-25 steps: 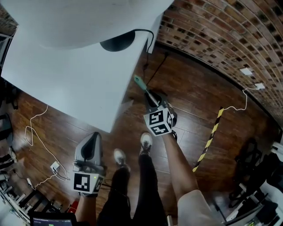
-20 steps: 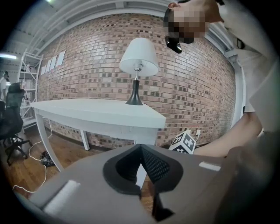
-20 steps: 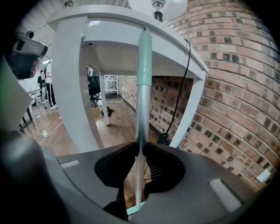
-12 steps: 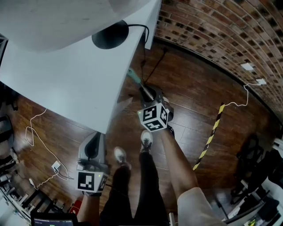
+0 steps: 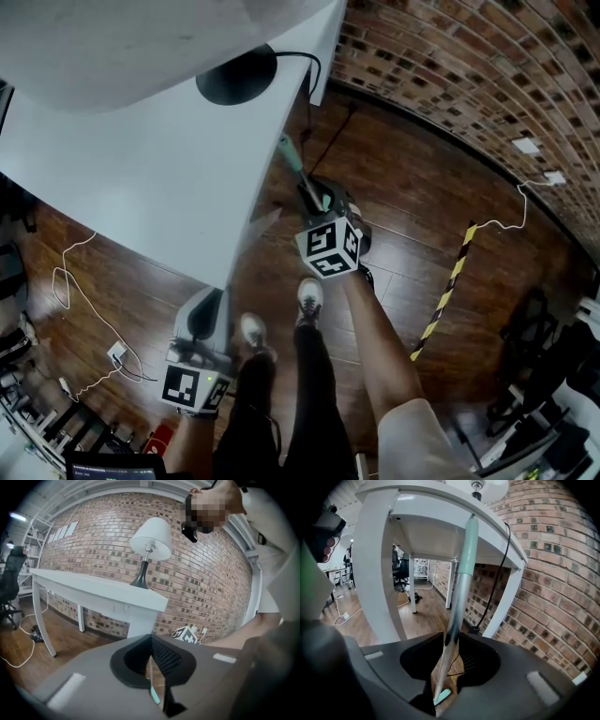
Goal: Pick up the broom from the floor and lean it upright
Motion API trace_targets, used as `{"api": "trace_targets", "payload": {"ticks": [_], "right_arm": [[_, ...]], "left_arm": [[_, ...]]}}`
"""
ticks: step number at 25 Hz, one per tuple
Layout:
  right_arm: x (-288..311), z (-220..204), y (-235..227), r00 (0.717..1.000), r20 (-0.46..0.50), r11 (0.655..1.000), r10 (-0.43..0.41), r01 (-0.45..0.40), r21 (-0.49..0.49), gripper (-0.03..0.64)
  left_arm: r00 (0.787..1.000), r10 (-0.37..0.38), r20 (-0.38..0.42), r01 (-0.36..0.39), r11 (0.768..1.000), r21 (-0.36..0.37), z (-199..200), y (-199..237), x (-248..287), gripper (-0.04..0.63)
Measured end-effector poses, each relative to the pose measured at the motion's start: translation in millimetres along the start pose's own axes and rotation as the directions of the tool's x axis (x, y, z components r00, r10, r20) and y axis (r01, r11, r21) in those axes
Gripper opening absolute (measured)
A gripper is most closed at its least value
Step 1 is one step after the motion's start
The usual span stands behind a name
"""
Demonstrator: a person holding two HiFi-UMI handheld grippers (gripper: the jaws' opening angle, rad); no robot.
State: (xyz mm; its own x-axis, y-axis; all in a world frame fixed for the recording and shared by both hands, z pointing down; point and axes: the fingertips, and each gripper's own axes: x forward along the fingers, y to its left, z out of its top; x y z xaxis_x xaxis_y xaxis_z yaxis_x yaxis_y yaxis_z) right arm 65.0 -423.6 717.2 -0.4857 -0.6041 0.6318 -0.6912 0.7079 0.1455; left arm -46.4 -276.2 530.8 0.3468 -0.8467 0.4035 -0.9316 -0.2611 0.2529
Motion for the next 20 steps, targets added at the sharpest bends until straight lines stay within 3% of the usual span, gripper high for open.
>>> {"api": "trace_targets", "payload": {"ticks": [8, 20], "right_arm": [[6, -1, -8, 1.0, 0.0, 1.0, 0.024, -0.024, -0.006, 0.126], [1, -11, -4, 1.0, -0.003, 1.0, 0.03, -0.03, -0.003, 0.177]], "left_arm": [[0.996, -0.085, 0.024, 0.086, 0.995, -0.046, 3, -5, 2, 0.002], [0.997, -0.074, 0.004, 0.074, 0.996, -0.049, -4, 5, 1, 0.021]]}}
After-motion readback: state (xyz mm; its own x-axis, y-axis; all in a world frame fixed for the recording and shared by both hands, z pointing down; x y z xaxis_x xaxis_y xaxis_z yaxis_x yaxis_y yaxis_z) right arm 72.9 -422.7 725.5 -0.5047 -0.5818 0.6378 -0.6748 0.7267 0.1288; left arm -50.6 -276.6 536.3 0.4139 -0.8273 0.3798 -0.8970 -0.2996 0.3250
